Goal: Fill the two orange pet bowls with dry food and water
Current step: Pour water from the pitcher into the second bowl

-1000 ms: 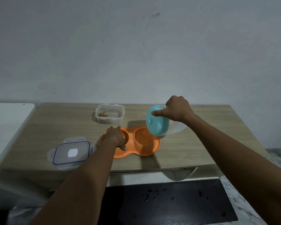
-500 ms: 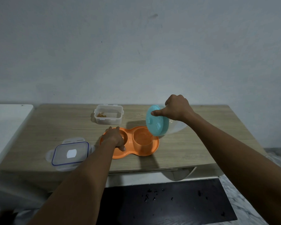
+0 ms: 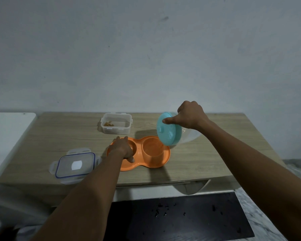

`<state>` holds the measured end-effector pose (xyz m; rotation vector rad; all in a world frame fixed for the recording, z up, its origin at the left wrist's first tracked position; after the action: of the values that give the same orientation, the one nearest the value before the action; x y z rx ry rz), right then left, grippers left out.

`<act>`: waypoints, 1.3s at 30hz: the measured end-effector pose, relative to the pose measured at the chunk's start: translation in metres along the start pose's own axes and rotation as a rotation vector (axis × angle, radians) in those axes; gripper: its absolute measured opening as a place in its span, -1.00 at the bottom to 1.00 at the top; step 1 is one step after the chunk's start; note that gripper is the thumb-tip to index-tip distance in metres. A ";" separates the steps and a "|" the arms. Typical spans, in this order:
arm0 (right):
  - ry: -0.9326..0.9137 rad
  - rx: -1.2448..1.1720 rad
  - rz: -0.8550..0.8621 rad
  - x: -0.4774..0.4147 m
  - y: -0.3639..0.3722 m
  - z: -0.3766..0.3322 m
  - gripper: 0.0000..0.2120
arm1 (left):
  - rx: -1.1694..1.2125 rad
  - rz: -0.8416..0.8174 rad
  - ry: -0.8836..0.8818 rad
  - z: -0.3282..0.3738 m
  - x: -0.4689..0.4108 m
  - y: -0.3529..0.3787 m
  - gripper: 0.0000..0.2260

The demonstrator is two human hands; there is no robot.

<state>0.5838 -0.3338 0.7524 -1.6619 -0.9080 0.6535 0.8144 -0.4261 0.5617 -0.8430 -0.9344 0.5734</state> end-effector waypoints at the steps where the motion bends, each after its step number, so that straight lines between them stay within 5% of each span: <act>1: 0.002 -0.010 0.000 0.000 0.000 0.001 -0.34 | 0.004 0.003 0.001 0.000 0.000 0.000 0.10; 8: 0.059 -0.143 -0.030 -0.001 0.007 0.023 -0.32 | 0.012 0.015 0.001 0.000 0.000 0.000 0.09; 22: 0.394 -1.040 -0.050 -0.019 0.063 0.120 -0.33 | 0.050 0.008 -0.008 -0.003 -0.006 0.003 0.12; 24: 0.428 -1.158 -0.026 -0.026 0.065 0.113 -0.46 | 0.066 0.021 -0.016 -0.004 -0.007 0.003 0.12; 33: 0.501 -1.316 -0.164 -0.074 0.124 0.055 -0.66 | 0.122 0.005 -0.020 -0.013 -0.013 0.010 0.15; 39: 0.488 -1.345 -0.188 -0.090 0.148 0.040 -0.60 | 0.126 0.006 -0.041 -0.013 -0.014 0.011 0.14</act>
<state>0.5370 -0.4062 0.5971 -2.6414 -1.1817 -0.6900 0.8177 -0.4355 0.5421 -0.7240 -0.9232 0.6501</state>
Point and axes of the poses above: each hand's wrist, its own x-axis away from the middle knuckle, its own y-axis out of the palm, z = x × y, the point moved 10 cm from there along -x, towards the middle knuckle, and after that the axes turned 9 degrees about y, right-handed, at the moved point
